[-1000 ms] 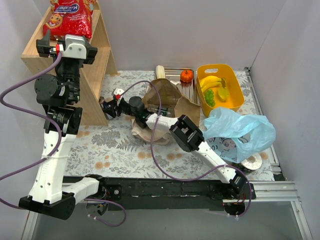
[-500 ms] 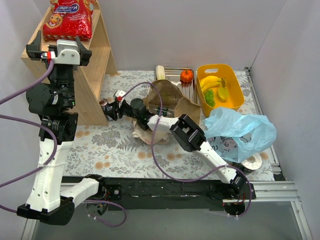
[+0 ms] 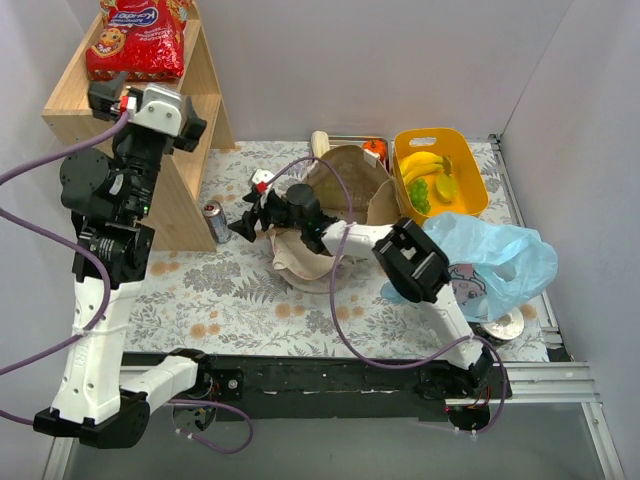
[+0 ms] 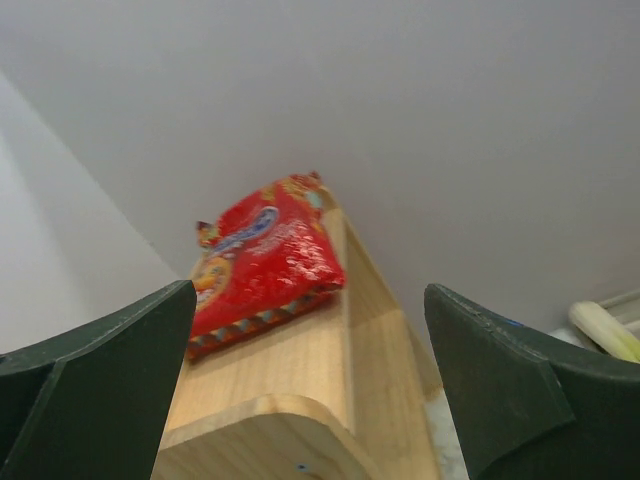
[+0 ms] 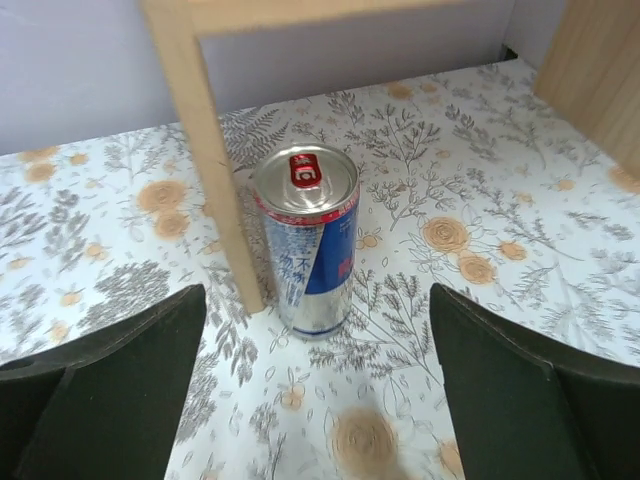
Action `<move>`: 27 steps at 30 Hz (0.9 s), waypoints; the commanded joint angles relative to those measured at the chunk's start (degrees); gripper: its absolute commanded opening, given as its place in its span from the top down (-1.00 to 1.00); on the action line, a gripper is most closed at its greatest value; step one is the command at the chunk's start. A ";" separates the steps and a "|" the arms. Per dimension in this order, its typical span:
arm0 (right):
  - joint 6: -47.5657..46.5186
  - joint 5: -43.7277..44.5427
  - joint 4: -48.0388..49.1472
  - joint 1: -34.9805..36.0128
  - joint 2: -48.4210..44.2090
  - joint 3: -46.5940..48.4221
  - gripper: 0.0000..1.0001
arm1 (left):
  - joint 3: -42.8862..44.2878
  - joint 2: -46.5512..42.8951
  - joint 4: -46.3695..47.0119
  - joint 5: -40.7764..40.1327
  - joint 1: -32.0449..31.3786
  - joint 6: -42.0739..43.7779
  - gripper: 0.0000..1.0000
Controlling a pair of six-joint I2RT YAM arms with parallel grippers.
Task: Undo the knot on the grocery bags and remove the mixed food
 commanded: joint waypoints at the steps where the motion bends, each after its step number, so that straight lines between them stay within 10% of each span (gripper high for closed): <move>1: -5.83 -7.65 -2.89 -1.23 -17.52 -6.45 -0.96 | 2.90 2.34 -17.86 10.75 0.16 -9.15 -0.96; 8: -16.02 -7.94 -24.57 -1.50 -41.10 -15.77 -0.92 | -2.43 3.23 -18.16 21.19 0.25 -28.17 -0.96; 15: -31.31 -1.17 -41.85 -1.67 -58.41 -28.76 -0.26 | -11.86 1.12 -17.35 42.39 0.25 -33.26 -0.96; 21: -35.20 3.49 -45.62 -1.68 -55.91 -32.22 0.20 | -10.46 6.21 -23.58 40.82 1.13 -30.22 -0.96; 27: -37.04 12.79 -41.68 -2.55 -45.45 -29.32 -0.01 | -8.43 9.65 -25.26 42.14 1.04 -30.11 -0.96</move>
